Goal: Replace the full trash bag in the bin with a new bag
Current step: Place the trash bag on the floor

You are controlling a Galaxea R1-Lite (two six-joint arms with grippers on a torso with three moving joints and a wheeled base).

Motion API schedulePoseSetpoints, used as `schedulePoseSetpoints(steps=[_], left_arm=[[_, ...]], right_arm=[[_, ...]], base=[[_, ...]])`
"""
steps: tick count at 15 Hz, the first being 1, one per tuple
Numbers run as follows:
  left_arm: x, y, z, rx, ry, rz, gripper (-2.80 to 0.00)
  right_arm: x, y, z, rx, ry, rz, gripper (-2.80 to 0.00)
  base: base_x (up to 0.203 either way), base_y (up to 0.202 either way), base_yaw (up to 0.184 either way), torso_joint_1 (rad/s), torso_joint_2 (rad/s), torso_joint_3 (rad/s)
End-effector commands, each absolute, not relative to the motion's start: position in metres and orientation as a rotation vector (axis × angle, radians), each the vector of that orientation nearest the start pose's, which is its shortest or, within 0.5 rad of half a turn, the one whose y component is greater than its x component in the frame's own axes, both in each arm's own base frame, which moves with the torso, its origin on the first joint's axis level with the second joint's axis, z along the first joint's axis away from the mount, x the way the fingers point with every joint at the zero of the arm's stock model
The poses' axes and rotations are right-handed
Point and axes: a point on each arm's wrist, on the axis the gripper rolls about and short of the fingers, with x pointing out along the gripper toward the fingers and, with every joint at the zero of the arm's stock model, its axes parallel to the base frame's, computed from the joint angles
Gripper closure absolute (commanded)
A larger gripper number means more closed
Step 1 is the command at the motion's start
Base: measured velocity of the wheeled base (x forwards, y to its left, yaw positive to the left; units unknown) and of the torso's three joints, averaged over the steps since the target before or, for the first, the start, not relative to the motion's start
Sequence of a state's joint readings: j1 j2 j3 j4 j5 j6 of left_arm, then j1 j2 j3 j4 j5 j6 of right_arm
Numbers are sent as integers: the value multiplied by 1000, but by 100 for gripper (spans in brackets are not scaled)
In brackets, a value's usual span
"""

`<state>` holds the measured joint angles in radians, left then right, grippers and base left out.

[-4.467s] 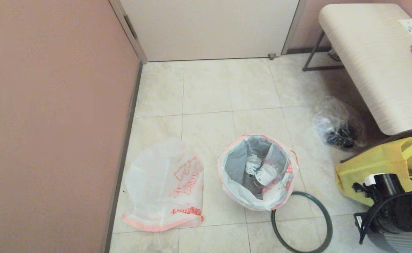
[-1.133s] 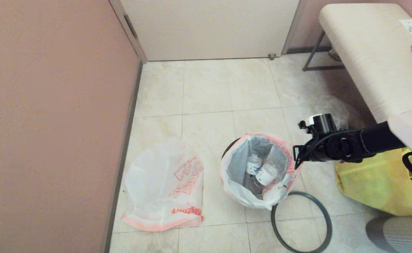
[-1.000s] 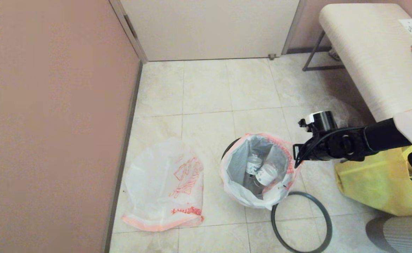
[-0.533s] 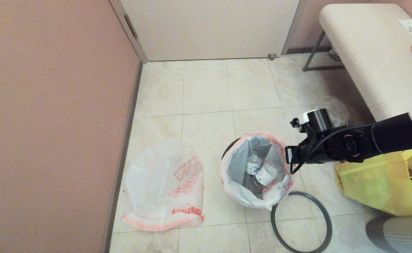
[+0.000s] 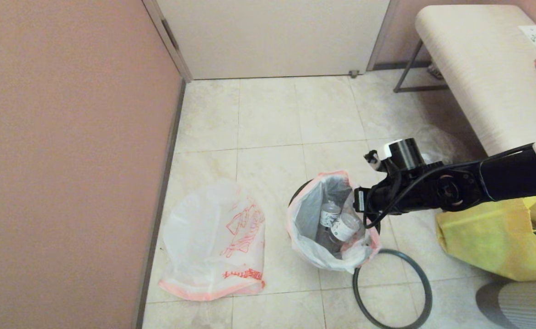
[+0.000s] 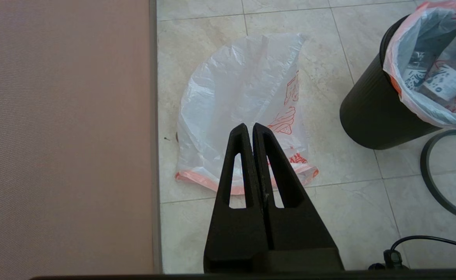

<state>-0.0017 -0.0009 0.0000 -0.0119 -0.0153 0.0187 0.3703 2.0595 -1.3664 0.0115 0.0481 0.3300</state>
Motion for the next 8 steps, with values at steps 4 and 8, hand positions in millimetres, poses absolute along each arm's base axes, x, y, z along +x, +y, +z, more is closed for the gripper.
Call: schedulePoseSetpoints(steps=[4, 8], left_arm=[[-22, 0, 75, 19, -8, -17, 0], [-22, 0, 75, 18, -8, -17, 0]], right_arm=[[375, 157, 149, 269, 769, 386, 0], [360, 164, 173, 301, 725, 417, 0]], base=[[0, 0, 0, 0, 0, 0], [0, 0, 0, 0, 0, 0]])
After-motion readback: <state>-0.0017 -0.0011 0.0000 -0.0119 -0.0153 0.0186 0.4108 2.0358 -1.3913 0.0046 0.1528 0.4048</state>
